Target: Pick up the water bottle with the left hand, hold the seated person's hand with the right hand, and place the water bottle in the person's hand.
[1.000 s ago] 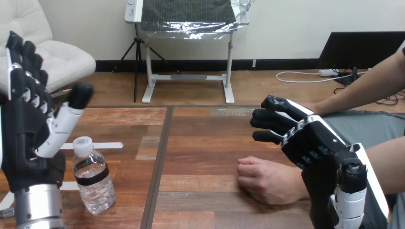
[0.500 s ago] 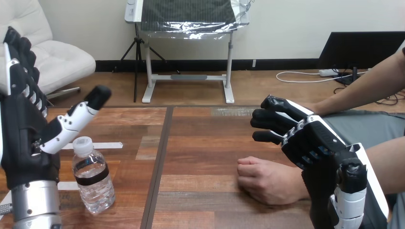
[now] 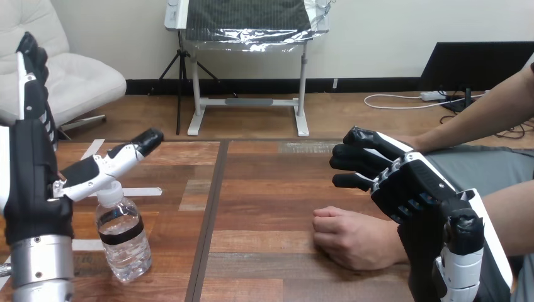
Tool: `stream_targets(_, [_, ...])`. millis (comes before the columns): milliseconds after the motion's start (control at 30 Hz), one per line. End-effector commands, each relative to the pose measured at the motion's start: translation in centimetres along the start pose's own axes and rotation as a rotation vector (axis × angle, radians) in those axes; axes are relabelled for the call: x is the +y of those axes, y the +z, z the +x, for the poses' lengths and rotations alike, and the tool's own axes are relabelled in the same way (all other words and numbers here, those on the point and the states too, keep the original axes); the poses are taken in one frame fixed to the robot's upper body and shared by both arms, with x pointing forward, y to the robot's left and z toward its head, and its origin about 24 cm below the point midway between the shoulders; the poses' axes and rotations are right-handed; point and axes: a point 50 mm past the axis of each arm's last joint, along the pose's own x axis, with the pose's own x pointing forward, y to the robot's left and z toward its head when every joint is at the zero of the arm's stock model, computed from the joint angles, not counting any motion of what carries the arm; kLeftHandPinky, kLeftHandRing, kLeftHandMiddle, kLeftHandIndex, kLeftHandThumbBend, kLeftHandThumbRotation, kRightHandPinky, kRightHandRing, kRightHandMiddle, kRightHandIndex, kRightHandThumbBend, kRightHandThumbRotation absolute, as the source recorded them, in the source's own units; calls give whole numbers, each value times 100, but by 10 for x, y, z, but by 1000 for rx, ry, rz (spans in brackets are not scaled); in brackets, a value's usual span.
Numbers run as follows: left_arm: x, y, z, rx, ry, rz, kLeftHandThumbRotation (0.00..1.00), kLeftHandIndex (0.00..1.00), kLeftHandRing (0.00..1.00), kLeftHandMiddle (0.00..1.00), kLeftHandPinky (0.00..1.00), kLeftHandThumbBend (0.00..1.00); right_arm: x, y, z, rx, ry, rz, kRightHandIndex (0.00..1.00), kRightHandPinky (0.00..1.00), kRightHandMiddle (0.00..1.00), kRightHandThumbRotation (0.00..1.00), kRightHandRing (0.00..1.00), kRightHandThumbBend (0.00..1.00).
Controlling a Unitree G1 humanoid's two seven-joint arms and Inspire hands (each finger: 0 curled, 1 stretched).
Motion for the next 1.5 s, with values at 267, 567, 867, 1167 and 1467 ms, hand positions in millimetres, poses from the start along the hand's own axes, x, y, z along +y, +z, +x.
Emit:
stream_targets(267, [-1, -1, 10, -20, 1, 60, 0, 100, 100, 100, 100, 100, -1, 6, 6, -65, -9, -7, 78, 72, 77, 100, 77, 81])
stream_targets(567, [0, -13, 10, 16, -13, 96, 1, 100, 100, 100, 100, 100, -1, 6, 6, -67, -8, -10, 78, 71, 77, 100, 77, 81])
stream_targets(867, [0, -25, 9, 62, -28, 119, 6, 100, 100, 100, 100, 100, -2, 6, 5, -66, -12, -14, 78, 71, 76, 100, 76, 81])
stream_targets(1167, [2, -37, 10, 113, -37, 142, 11, 100, 100, 100, 100, 100, -2, 7, 5, -63, -10, -7, 78, 71, 76, 100, 76, 82])
stream_targets(1467, [2, -48, 11, 145, -42, 131, 13, 100, 100, 100, 100, 100, -3, 7, 5, -63, -11, -10, 78, 71, 77, 100, 77, 82])
